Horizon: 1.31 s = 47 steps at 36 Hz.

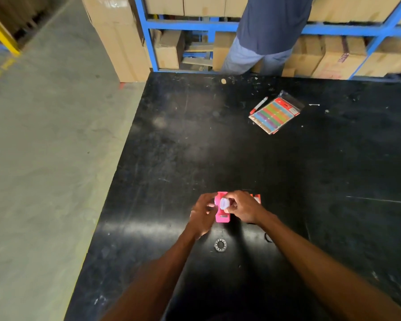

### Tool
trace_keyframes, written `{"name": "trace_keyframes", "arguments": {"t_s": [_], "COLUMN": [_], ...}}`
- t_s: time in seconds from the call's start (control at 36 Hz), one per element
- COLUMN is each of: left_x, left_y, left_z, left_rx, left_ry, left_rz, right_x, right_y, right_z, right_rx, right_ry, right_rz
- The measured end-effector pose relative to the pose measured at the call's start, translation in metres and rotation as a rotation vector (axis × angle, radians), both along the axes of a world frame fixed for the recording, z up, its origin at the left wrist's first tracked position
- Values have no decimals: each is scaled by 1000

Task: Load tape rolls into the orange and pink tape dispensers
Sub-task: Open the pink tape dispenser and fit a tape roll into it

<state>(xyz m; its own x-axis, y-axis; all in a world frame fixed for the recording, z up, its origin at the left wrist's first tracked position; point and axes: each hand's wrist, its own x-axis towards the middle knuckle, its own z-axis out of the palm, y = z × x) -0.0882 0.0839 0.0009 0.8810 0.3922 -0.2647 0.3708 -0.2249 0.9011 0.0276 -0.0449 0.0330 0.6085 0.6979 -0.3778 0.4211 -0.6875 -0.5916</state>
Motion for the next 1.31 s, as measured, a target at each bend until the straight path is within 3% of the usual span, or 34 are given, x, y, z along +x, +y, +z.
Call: {"name": "trace_keyframes", "arguments": {"t_s": [0.14, 0.25, 0.75, 0.97, 1.11, 1.22, 1.31], "left_x": [-5, -7, -28, -38, -38, -39, -42], "left_y": [-21, -27, -21, -6, 1, 5, 6], "left_z": [22, 29, 16, 5, 0, -4, -7], "left_rx": [-161, -187, -409, -353, -325, -360, -389], "left_ry": [32, -16, 63, 74, 68, 78, 107], "left_rz": [220, 275, 184, 302, 294, 304, 308], "right_x": [-13, -21, -43, -70, -95, -103, -109], "right_y": [2, -1, -41, -62, -66, -57, -39], "right_z": [7, 8, -2, -35, -61, -63, -61], "right_rx": [101, 164, 166, -167, -269, -379, -309], "right_ry": [-66, -131, 11, -21, -72, -296, -385], "right_rz": [-48, -124, -101, -61, -60, 36, 94]}}
